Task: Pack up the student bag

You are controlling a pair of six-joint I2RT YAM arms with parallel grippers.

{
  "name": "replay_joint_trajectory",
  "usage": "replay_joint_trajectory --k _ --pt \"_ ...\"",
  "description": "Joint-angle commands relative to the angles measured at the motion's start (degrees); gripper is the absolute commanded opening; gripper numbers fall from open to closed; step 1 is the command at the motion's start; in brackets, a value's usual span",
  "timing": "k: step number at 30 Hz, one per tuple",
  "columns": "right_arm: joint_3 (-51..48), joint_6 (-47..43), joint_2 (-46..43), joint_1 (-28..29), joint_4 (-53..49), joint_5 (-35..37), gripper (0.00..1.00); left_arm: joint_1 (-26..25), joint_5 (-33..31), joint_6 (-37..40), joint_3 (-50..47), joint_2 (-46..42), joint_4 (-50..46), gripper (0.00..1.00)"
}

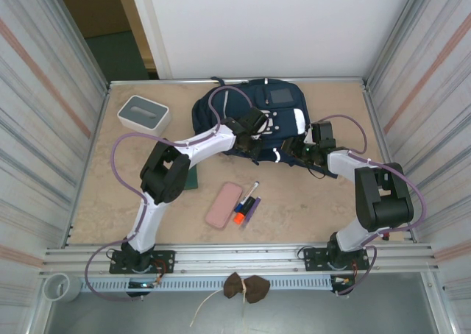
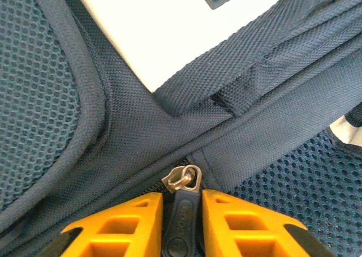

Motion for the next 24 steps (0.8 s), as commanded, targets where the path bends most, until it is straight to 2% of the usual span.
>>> replay_joint_trajectory --k 1,14,19,24 --pt "-1.24 0.29 0.86 -0.20 -0.75 -0.05 0.50 0.62 1.56 -0.90 0.35 -1.06 2.36 0.21" --pt "-1.33 -0.23 0.22 -0.47 -1.70 0.59 0.50 0.70 -1.57 0.45 -2.47 -4.36 1.39 0.04" --pt "-1.32 -0.33 0.18 -0.73 -1.88 0.73 0.50 0.62 -2.28 0.24 -6.62 -8.24 3.41 0.02" --pt "-1.16 -0.33 0.36 -0.82 -1.88 0.59 0.51 0.68 -3.54 0.80 -7.30 -7.85 2.85 0.02"
